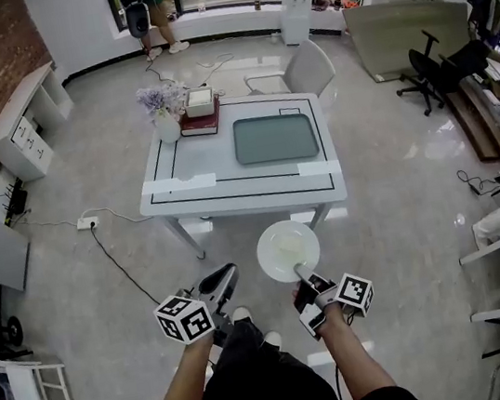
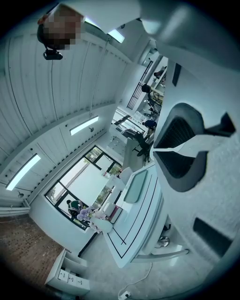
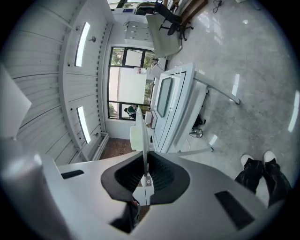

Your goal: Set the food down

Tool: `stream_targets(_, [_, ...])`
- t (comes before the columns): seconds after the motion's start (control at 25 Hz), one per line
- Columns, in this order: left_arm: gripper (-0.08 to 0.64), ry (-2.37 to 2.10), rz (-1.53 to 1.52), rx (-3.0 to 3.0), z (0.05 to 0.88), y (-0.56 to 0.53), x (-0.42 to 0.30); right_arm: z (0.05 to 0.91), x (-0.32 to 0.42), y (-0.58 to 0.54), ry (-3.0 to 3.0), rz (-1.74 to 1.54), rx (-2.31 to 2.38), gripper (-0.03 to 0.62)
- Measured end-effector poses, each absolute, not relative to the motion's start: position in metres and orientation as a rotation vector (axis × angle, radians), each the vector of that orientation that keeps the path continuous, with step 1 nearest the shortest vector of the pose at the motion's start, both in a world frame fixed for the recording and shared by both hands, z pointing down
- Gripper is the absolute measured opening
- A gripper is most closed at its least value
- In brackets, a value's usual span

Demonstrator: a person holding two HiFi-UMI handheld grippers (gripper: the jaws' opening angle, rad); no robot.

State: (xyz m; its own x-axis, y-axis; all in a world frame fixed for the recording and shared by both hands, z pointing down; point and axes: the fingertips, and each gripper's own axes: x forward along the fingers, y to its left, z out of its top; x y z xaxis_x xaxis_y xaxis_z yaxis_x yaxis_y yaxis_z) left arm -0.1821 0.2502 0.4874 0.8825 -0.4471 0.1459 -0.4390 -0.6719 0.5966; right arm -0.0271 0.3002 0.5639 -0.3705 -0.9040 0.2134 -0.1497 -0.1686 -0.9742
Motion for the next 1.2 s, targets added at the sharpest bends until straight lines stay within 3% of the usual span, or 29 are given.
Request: stream_targets(1.2, [0.018,-0.587,0.003,2.318,0.522,0.155,-0.116,0.590,0.022,0.219,1.461,-1.652,-1.239,0.025])
